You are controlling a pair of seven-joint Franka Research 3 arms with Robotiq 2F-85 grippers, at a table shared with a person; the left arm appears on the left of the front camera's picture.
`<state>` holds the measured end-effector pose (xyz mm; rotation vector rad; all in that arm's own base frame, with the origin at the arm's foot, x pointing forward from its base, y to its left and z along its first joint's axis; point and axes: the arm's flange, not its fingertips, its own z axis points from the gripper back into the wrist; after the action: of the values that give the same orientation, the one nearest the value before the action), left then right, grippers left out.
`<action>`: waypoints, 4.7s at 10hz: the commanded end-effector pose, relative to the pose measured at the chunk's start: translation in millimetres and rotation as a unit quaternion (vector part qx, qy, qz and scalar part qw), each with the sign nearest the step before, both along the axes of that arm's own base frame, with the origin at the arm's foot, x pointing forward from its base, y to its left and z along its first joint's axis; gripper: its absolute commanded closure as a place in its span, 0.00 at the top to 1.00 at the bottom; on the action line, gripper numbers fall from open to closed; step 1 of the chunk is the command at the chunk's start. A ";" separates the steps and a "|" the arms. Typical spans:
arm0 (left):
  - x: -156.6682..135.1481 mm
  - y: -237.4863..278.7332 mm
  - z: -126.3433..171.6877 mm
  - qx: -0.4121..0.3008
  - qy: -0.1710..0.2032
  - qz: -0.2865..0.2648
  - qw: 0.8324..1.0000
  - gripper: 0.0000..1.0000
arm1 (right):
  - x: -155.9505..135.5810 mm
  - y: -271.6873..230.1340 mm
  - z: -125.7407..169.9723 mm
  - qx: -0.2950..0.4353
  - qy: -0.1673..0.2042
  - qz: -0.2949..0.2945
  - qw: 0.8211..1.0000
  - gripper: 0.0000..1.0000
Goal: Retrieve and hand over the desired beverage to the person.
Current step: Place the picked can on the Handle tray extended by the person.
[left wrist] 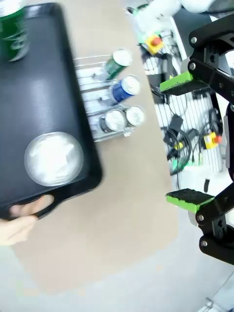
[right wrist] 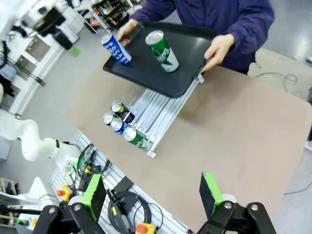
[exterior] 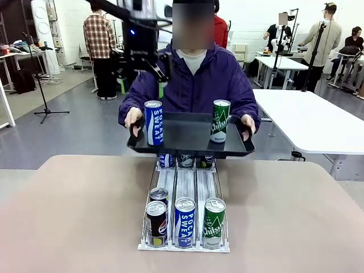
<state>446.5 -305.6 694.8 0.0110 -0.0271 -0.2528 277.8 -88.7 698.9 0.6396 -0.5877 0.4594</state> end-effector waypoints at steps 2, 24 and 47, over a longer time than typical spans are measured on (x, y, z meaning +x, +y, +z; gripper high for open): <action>-68.3 65.2 -4.3 -0.021 -0.013 -0.068 0.997 1.00 | 1.6 -0.2 -1.4 0.000 -0.003 0.007 1.000 1.00; -137.2 159.9 0.6 -0.064 -0.031 -0.019 0.997 1.00 | 1.6 -0.2 -1.4 0.000 -0.003 0.007 1.000 1.00; -190.4 372.4 -19.7 -0.332 -0.169 -0.132 0.918 1.00 | 1.6 -0.2 -1.4 0.000 -0.003 0.007 1.000 1.00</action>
<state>255.8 66.4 674.2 -0.6346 -0.4510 -0.5023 277.9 -88.9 698.9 0.6396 -0.5880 0.4594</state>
